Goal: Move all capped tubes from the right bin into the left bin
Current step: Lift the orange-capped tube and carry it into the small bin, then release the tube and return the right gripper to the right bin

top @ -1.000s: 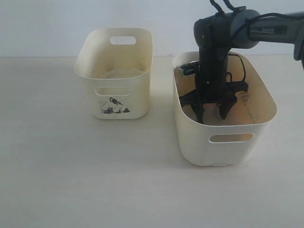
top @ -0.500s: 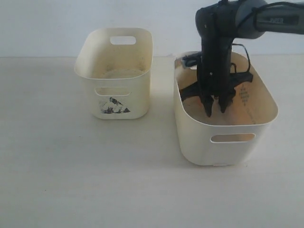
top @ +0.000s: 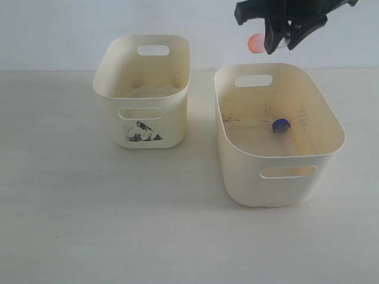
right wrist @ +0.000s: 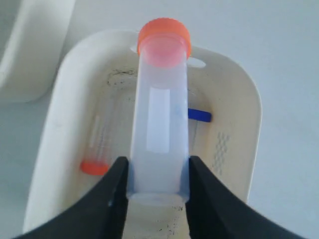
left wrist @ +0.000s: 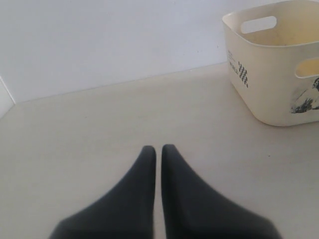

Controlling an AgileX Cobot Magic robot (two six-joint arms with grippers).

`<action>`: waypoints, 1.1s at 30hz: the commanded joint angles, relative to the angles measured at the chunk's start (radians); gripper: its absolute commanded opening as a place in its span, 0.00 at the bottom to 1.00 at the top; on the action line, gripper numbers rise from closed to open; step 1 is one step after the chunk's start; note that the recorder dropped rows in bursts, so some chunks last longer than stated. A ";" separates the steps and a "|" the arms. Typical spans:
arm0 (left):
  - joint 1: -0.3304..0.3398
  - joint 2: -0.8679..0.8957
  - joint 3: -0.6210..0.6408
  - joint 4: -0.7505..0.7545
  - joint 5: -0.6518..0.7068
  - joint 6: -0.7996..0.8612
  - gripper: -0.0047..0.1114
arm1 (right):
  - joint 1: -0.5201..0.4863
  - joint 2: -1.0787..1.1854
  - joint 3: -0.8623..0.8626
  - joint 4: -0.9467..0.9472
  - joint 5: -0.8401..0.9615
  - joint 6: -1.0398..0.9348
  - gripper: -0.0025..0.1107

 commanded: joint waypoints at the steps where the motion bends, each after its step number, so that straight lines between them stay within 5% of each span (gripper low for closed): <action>1: -0.001 0.000 -0.004 -0.004 -0.010 -0.013 0.08 | -0.003 -0.039 -0.003 0.032 -0.003 -0.032 0.02; 15: -0.001 0.000 -0.004 -0.004 -0.010 -0.013 0.08 | -0.001 0.024 -0.003 0.669 -0.258 -0.350 0.02; 21: -0.001 0.000 -0.004 -0.004 -0.010 -0.013 0.08 | 0.044 0.119 -0.003 0.775 -0.355 -0.566 0.04; 23: -0.001 0.000 -0.004 -0.004 -0.010 -0.013 0.08 | 0.058 0.140 -0.003 0.775 -0.407 -0.629 0.14; 27: -0.001 0.000 -0.004 -0.004 -0.010 -0.013 0.08 | 0.068 0.149 -0.003 0.775 -0.460 -0.671 0.54; 28: -0.001 0.000 -0.004 -0.004 -0.010 -0.013 0.08 | 0.068 0.147 -0.003 0.771 -0.460 -0.663 0.55; 30: -0.001 0.000 -0.004 -0.004 -0.010 -0.013 0.08 | 0.066 0.131 -0.005 0.713 -0.453 -0.585 0.32; 31: -0.001 0.000 -0.004 -0.004 -0.010 -0.013 0.08 | 0.066 0.120 -0.005 0.672 -0.444 -0.556 0.12; 33: -0.001 0.000 -0.004 -0.004 -0.010 -0.013 0.08 | 0.066 0.093 -0.005 0.559 -0.420 -0.511 0.05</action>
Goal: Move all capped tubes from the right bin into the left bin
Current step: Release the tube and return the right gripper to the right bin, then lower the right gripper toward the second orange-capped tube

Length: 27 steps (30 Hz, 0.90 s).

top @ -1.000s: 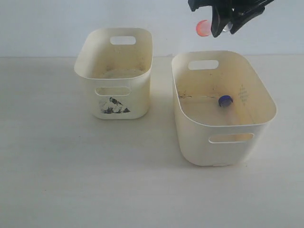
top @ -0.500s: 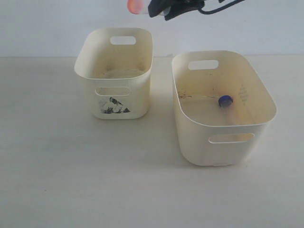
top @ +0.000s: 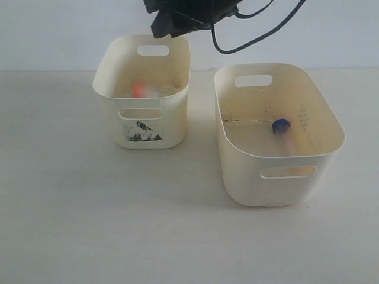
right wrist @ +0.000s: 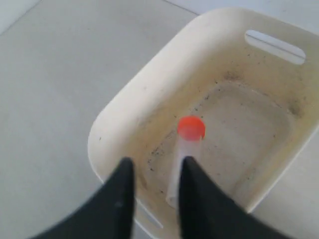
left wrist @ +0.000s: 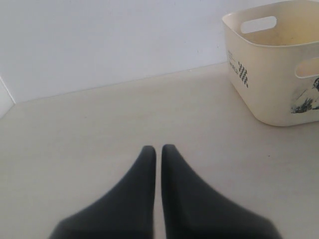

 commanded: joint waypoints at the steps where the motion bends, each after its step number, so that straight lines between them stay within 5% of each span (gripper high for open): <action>1: -0.001 0.000 -0.004 -0.004 -0.010 -0.013 0.08 | -0.002 -0.069 -0.005 -0.209 0.042 0.107 0.05; 7: -0.001 0.000 -0.004 -0.004 -0.010 -0.013 0.08 | -0.002 -0.208 -0.005 -0.706 0.356 0.432 0.02; 11: -0.001 0.000 -0.004 -0.004 -0.010 -0.013 0.08 | -0.002 -0.220 0.025 -0.819 0.443 0.542 0.02; 18: -0.001 0.000 -0.004 -0.004 -0.010 -0.013 0.08 | -0.002 -0.214 0.267 -0.818 0.443 0.680 0.02; 27: -0.001 0.000 -0.004 -0.004 -0.010 -0.013 0.08 | -0.120 -0.138 0.278 -0.580 0.443 0.707 0.02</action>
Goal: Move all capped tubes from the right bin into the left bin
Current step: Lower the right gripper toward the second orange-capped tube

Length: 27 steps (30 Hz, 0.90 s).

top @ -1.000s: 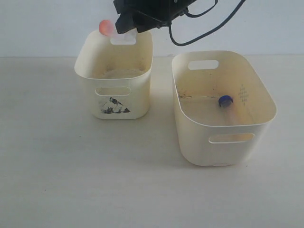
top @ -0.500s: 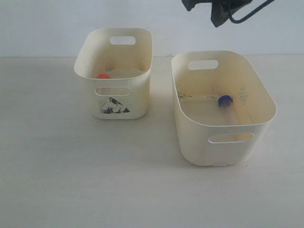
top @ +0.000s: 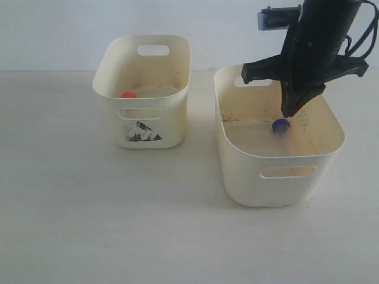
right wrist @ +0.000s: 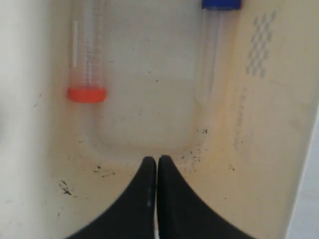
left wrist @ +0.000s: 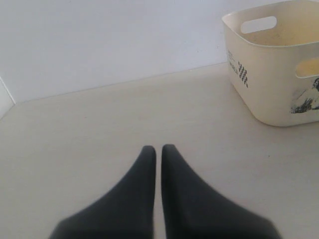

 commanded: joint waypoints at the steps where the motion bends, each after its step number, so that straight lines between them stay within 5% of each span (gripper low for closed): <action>1: -0.001 0.000 -0.004 -0.004 -0.010 -0.013 0.08 | -0.029 0.033 0.002 0.054 -0.002 0.000 0.02; 27: -0.001 0.000 -0.004 -0.004 -0.010 -0.013 0.08 | -0.029 0.143 0.002 0.152 -0.094 -0.001 0.02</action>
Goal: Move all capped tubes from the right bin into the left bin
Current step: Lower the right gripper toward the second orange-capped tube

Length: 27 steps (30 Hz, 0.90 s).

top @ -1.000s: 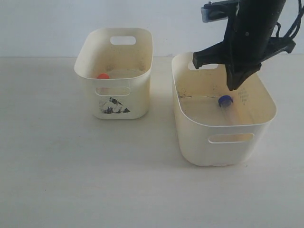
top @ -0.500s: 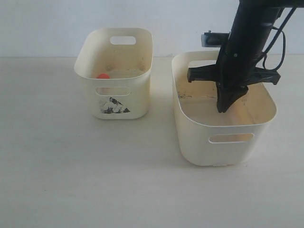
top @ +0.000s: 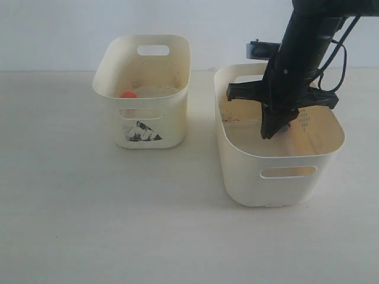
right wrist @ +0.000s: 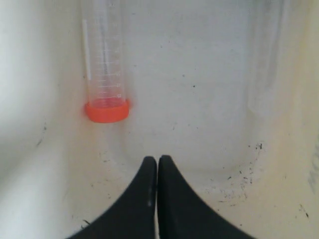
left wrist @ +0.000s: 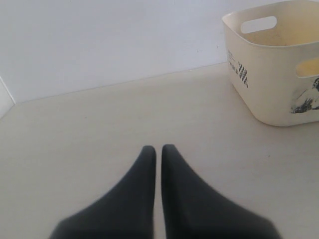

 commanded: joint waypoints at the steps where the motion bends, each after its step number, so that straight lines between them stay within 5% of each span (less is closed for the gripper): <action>1: -0.001 0.000 -0.004 -0.004 -0.010 -0.013 0.08 | -0.006 -0.002 0.002 0.004 -0.035 -0.004 0.02; 27: -0.001 0.000 -0.004 -0.004 -0.010 -0.013 0.08 | -0.006 0.094 0.002 0.028 -0.082 -0.052 0.02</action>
